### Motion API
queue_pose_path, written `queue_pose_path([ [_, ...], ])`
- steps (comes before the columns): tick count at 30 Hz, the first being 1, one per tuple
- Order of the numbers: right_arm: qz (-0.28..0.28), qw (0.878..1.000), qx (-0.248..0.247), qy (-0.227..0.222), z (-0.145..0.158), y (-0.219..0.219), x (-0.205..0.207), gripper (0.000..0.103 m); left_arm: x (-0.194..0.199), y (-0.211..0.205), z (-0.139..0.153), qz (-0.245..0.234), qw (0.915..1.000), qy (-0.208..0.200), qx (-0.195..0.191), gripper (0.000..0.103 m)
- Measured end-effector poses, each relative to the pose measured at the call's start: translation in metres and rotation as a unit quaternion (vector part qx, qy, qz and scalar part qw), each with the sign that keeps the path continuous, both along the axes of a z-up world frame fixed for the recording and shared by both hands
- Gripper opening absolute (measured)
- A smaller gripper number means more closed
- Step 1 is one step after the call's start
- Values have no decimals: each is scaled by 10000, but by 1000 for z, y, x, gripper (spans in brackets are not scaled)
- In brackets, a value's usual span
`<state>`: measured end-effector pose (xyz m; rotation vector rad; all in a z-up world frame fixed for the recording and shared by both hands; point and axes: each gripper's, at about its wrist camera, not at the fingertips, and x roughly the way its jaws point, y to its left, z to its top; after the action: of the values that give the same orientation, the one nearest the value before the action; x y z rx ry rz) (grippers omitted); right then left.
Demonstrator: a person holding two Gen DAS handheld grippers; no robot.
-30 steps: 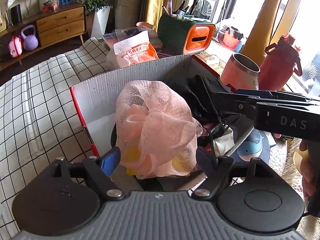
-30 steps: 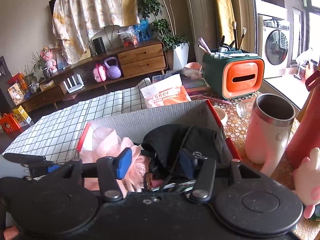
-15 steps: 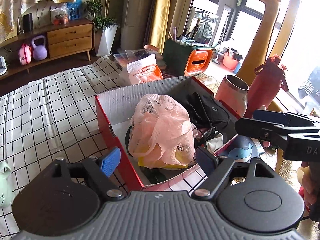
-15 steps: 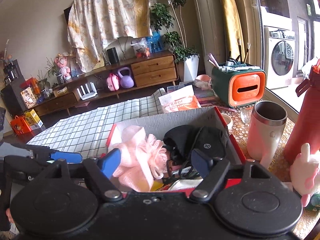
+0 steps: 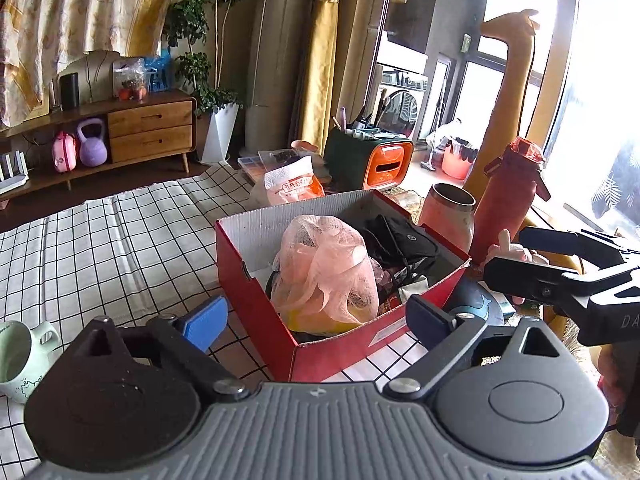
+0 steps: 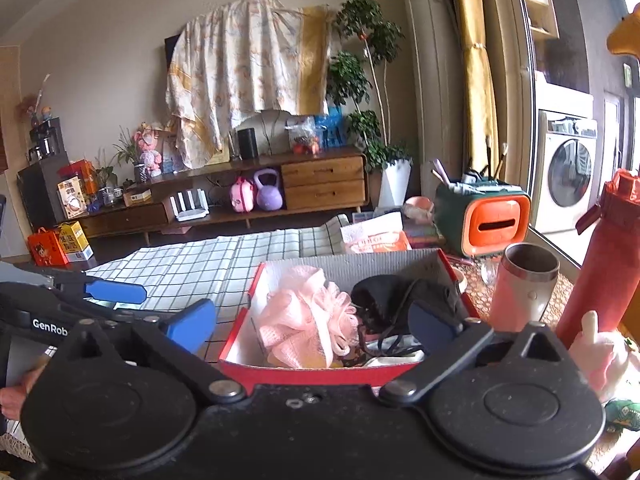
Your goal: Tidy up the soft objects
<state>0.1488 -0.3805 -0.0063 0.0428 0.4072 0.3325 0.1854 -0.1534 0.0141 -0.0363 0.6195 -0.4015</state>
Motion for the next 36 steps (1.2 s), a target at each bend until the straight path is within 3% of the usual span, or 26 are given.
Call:
queue_pose_path([
  [7,-73,9995,203,-211,-4,1,-22,103,-22,10,-2,136,9997,-31,-195,103],
  [16,-285,9985,461,-113,-19,-3,-41,103,-44,13,1,320,9993,-164,-76,103],
  [36,-435,9990,99,-52,-18,17,-60,103,-65,24,5,650,9972,-327,-187,103],
])
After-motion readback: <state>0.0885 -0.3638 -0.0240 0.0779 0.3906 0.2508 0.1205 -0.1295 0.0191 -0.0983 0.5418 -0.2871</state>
